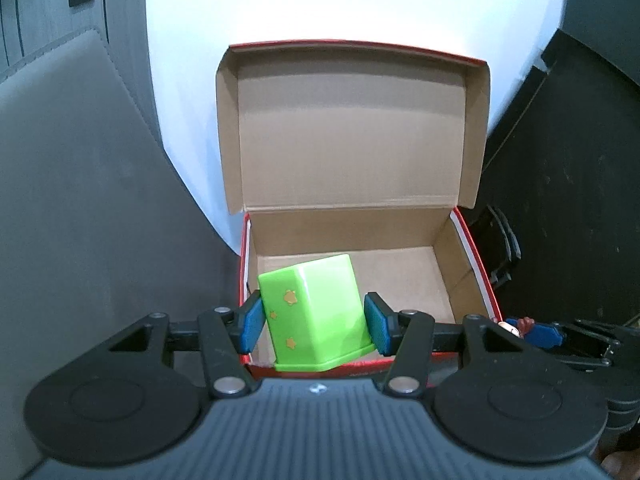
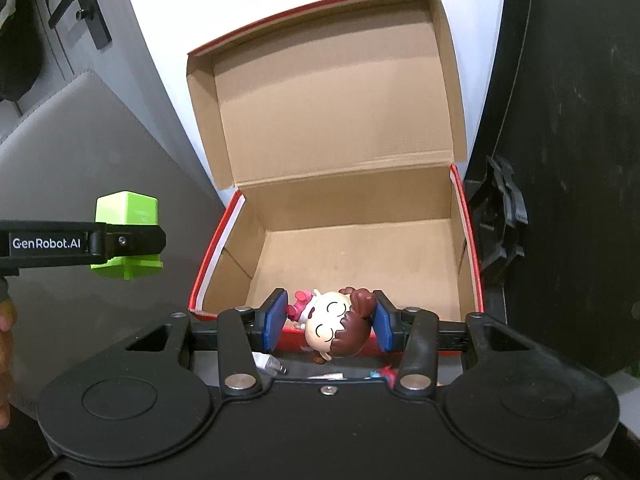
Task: Organize objects
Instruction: 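Carry the green block and the doll up and over into the shoebox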
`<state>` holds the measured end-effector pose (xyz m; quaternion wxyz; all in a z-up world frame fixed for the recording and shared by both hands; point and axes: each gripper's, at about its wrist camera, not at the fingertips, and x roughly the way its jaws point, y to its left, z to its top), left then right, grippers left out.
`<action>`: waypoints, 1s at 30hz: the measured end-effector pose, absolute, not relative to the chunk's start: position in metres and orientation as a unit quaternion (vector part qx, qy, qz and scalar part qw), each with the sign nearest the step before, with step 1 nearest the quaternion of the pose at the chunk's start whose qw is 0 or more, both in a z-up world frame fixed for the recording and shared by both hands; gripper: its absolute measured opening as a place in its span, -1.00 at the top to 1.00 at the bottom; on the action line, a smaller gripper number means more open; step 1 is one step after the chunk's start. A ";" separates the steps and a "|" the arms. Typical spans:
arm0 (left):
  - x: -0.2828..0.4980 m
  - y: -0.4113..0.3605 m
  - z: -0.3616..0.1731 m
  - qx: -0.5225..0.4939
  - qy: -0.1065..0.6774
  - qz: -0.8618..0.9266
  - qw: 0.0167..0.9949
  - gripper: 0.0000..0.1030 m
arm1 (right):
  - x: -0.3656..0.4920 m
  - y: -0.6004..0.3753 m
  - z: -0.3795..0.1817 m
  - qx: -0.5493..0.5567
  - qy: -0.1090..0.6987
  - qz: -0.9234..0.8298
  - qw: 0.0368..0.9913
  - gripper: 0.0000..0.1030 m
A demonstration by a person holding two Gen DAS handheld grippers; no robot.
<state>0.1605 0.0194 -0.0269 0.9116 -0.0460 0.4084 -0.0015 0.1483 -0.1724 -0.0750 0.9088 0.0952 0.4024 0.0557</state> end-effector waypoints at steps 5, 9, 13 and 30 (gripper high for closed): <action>0.170 0.026 -0.023 -0.051 0.402 0.003 0.914 -0.01 | 0.158 -0.178 -0.069 0.094 0.394 0.057 0.912 0.14; 0.179 0.030 -0.021 -0.055 0.399 0.005 0.915 -0.01 | 0.166 -0.182 -0.064 0.096 0.385 0.057 0.916 0.14; 0.188 0.031 -0.021 -0.058 0.398 0.006 0.916 -0.01 | 0.176 -0.185 -0.060 0.097 0.378 0.058 0.919 0.14; 0.234 0.030 -0.018 -0.084 0.389 0.022 0.917 -0.01 | 0.219 -0.201 -0.047 0.094 0.352 0.064 0.929 0.14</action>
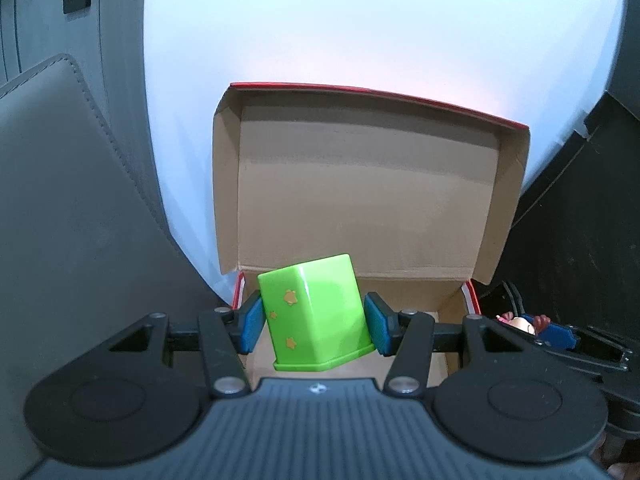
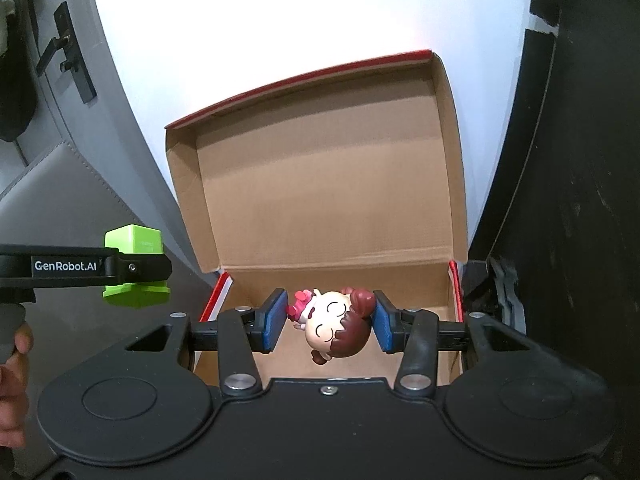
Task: Organize objects
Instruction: 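Carry the green block and the doll up and over into the shoebox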
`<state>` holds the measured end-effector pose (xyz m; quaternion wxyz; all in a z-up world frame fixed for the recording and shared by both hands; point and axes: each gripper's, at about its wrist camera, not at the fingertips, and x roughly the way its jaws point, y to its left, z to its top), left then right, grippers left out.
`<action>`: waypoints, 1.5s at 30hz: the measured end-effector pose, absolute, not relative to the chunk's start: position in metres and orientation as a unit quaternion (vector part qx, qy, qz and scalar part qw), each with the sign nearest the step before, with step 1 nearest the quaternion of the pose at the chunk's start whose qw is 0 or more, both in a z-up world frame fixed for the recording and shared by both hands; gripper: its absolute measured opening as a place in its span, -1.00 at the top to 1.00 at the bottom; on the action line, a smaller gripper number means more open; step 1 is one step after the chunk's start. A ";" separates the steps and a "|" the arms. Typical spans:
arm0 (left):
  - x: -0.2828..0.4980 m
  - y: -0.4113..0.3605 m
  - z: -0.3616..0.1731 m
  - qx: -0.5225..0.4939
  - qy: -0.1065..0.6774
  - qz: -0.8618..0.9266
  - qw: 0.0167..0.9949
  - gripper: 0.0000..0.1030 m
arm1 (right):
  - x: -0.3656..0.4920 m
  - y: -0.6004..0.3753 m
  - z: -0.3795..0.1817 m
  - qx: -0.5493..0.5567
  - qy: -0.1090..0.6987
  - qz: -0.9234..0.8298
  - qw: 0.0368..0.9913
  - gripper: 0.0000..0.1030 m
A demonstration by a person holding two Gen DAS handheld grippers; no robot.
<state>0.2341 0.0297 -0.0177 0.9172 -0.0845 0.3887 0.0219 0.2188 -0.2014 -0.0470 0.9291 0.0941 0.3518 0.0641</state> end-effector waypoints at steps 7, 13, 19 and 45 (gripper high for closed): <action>0.253 0.030 -0.027 -0.080 0.394 0.027 0.915 -0.01 | 0.237 -0.207 -0.049 0.100 0.351 0.070 0.928 0.14; 0.270 0.030 -0.045 -0.085 0.405 0.029 0.910 -0.01 | 0.256 -0.214 -0.061 0.102 0.357 0.071 0.926 0.13; 0.287 0.028 -0.064 -0.084 0.415 0.034 0.905 -0.01 | 0.273 -0.220 -0.080 0.104 0.375 0.072 0.918 0.13; 0.346 0.010 -0.168 -0.063 0.489 0.037 0.869 -0.01 | 0.298 -0.234 -0.105 0.085 0.401 0.071 0.909 0.13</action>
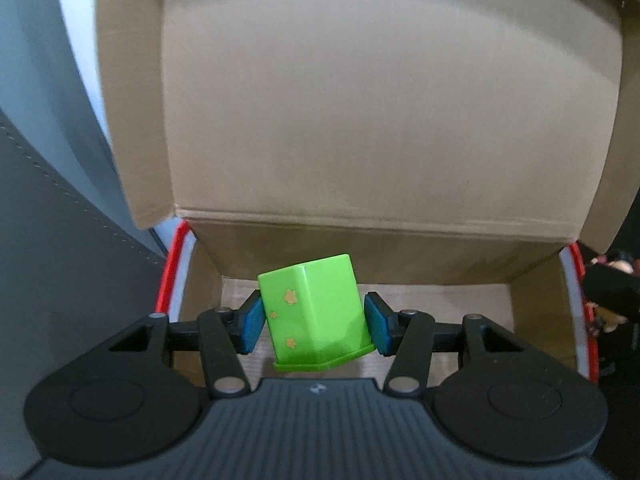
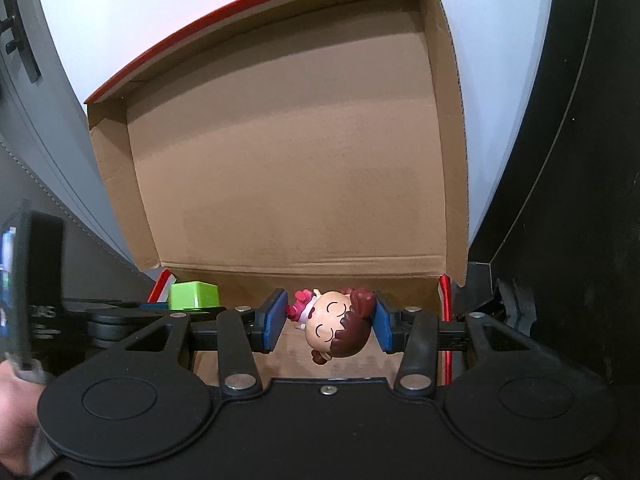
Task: Organize objects
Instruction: 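Carry the green block and the doll up and over into the shoebox, then lower both held toys to the box floor and open both tools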
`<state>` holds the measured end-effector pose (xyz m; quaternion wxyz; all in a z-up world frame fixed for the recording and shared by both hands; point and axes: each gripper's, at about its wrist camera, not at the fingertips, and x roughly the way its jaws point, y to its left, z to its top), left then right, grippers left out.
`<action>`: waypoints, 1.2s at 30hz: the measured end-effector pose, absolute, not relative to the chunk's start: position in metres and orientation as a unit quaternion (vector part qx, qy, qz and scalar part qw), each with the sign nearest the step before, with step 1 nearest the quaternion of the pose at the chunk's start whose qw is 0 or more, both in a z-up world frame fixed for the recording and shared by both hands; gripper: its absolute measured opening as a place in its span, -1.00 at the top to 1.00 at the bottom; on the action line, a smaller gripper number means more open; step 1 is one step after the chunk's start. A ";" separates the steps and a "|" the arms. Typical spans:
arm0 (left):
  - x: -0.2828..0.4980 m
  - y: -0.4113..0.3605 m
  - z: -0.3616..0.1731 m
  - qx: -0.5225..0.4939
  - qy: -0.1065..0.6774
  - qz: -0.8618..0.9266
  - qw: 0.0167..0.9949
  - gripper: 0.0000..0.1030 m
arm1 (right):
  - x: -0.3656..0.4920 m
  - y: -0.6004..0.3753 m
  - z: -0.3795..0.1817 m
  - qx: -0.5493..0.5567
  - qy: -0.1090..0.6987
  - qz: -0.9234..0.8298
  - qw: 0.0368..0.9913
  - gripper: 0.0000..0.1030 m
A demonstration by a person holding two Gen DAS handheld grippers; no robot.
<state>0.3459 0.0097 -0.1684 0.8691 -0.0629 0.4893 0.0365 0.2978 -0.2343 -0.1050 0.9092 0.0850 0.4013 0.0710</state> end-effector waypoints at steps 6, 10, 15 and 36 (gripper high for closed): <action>0.357 0.009 -0.191 -0.057 0.508 0.041 0.859 -0.01 | 0.305 -0.231 -0.118 0.081 0.413 0.066 0.905 0.13; 0.365 0.010 -0.203 -0.046 0.515 0.048 0.854 -0.02 | 0.309 -0.227 -0.127 0.079 0.420 0.065 0.902 0.13; 0.373 0.014 -0.224 -0.027 0.536 0.057 0.842 -0.02 | 0.312 -0.226 -0.137 0.081 0.428 0.061 0.898 0.13; 0.380 0.033 -0.218 -0.058 0.546 0.051 0.834 -0.08 | 0.343 -0.211 -0.180 0.119 0.453 0.090 0.879 0.13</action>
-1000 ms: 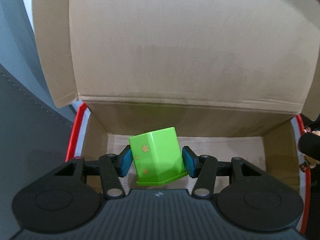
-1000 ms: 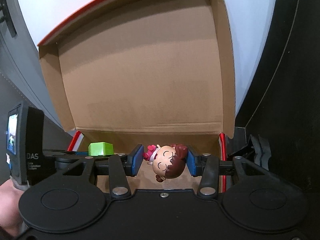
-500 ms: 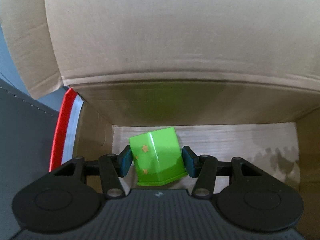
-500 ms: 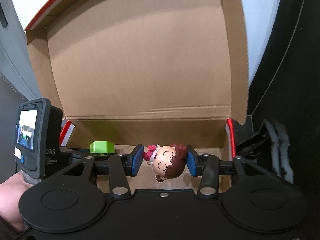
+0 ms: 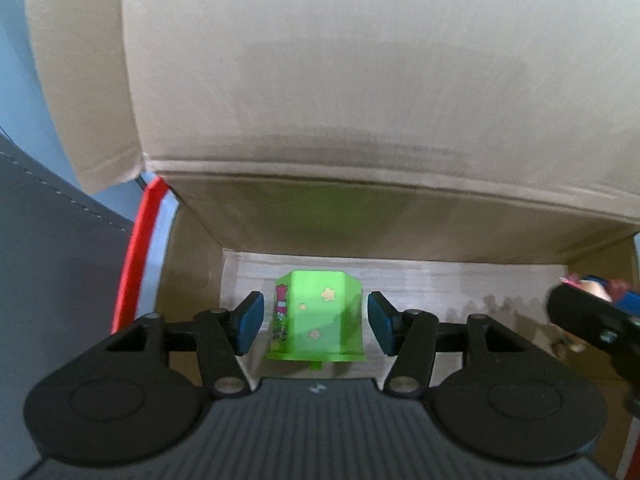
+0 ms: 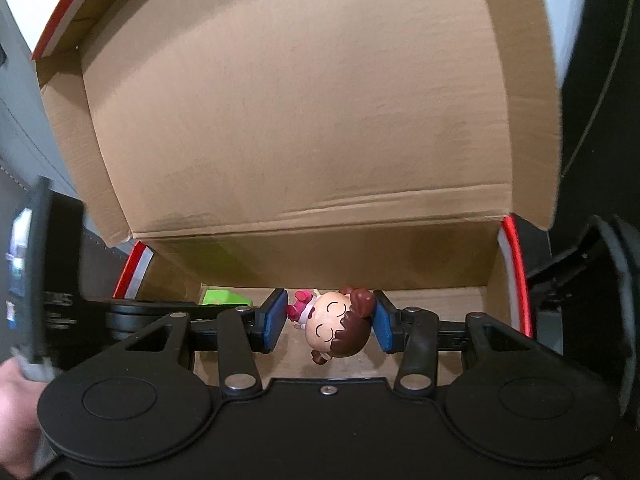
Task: Organize objects
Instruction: 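Lower both held toys to the box floor and open both tools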
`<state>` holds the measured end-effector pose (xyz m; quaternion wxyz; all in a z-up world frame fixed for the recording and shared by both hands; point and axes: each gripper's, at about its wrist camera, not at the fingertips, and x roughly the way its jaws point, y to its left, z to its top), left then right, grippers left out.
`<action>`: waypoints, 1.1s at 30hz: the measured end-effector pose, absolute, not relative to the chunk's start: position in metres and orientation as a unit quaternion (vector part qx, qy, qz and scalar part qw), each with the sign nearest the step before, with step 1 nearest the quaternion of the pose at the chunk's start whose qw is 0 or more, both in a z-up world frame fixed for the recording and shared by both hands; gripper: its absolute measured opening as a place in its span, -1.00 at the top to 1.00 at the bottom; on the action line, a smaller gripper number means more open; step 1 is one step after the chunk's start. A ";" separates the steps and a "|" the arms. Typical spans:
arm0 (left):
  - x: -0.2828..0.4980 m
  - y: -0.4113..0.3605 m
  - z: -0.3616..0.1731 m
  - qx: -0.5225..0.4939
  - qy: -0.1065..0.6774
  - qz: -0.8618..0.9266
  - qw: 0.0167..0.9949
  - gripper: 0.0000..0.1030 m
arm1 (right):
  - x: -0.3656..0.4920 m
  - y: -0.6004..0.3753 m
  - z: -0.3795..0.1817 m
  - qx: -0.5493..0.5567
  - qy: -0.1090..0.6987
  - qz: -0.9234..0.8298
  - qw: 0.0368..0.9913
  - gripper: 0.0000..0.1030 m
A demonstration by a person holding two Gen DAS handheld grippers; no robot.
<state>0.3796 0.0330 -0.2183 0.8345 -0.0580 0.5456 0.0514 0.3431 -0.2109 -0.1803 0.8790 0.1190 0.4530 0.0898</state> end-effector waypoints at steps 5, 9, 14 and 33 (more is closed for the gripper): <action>0.362 0.037 -0.192 -0.070 0.523 0.046 0.848 -0.10 | 0.350 -0.209 -0.192 0.119 0.462 0.098 0.873 0.13; 0.359 0.031 -0.182 -0.081 0.518 0.040 0.850 -0.14 | 0.360 -0.203 -0.203 0.110 0.469 0.102 0.870 0.13; 0.351 0.033 -0.177 -0.114 0.518 0.059 0.845 -0.21 | 0.367 -0.196 -0.215 0.093 0.477 0.110 0.867 0.13; 0.319 0.037 -0.146 -0.138 0.542 0.072 0.826 -0.48 | 0.385 -0.163 -0.256 -0.011 0.510 0.078 0.857 0.11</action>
